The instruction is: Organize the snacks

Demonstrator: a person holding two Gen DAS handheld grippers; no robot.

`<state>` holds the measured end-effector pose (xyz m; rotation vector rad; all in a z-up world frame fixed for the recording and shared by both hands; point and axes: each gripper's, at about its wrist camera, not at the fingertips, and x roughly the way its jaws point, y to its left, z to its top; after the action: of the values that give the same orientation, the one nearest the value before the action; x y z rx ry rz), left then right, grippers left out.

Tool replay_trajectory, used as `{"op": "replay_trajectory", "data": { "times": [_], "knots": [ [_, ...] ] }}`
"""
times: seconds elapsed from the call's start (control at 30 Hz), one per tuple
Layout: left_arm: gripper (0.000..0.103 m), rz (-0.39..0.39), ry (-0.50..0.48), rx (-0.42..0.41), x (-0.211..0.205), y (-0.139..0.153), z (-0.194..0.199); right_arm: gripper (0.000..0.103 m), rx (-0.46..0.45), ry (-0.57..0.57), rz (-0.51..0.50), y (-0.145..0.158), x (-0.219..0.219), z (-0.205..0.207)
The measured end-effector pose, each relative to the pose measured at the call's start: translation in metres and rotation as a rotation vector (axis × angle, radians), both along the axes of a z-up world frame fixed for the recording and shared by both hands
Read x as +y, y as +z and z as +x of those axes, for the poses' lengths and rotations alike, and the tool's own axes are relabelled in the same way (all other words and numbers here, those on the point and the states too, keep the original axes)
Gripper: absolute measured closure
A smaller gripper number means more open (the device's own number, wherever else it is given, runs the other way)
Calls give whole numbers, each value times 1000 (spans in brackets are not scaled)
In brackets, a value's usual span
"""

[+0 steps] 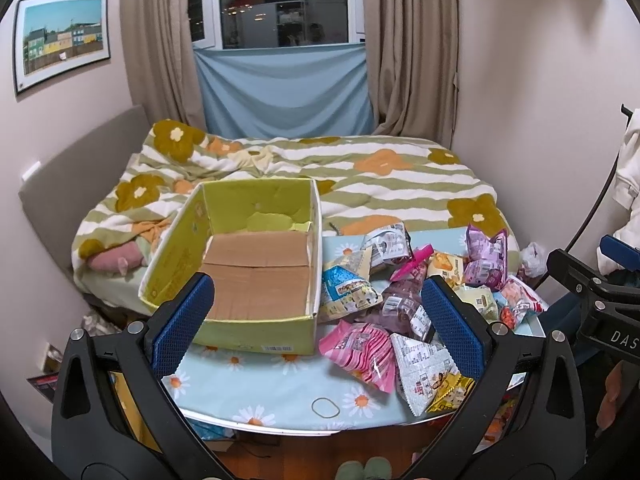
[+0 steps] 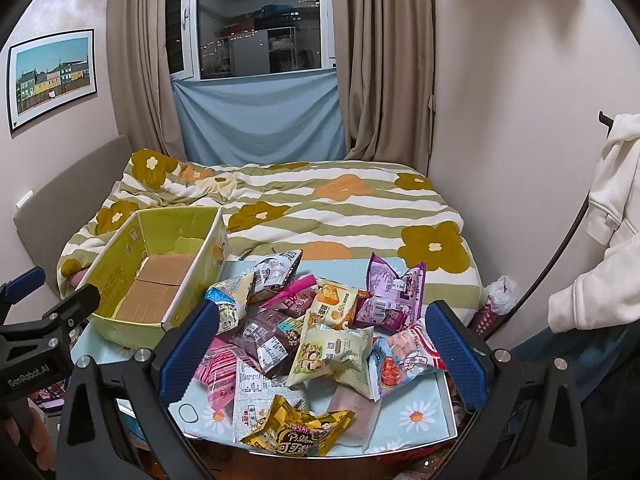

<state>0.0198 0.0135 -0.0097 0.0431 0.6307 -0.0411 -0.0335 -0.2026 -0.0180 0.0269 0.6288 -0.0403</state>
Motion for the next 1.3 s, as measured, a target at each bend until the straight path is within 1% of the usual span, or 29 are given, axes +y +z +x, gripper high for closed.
{"op": "replay_trajectory", "data": {
  "times": [0.63,1.03,1.13,1.23,1.3],
  "knots": [
    [0,-1,1,1,0,0,2,0,10,5,14,-5,5,1],
    [0,-9,-14,7,3,0,2,0,11,6,15,-5,4,2],
    [0,-27,-18,33,6,-1,5,0,18,4,19,-5,4,2],
    [0,-39,-28,76,9,-6,14,0,58,-1,40,-8,-1,6],
    [0,-40,-35,109,11,-14,20,0,86,-6,45,-13,-4,9]
  ]
}}
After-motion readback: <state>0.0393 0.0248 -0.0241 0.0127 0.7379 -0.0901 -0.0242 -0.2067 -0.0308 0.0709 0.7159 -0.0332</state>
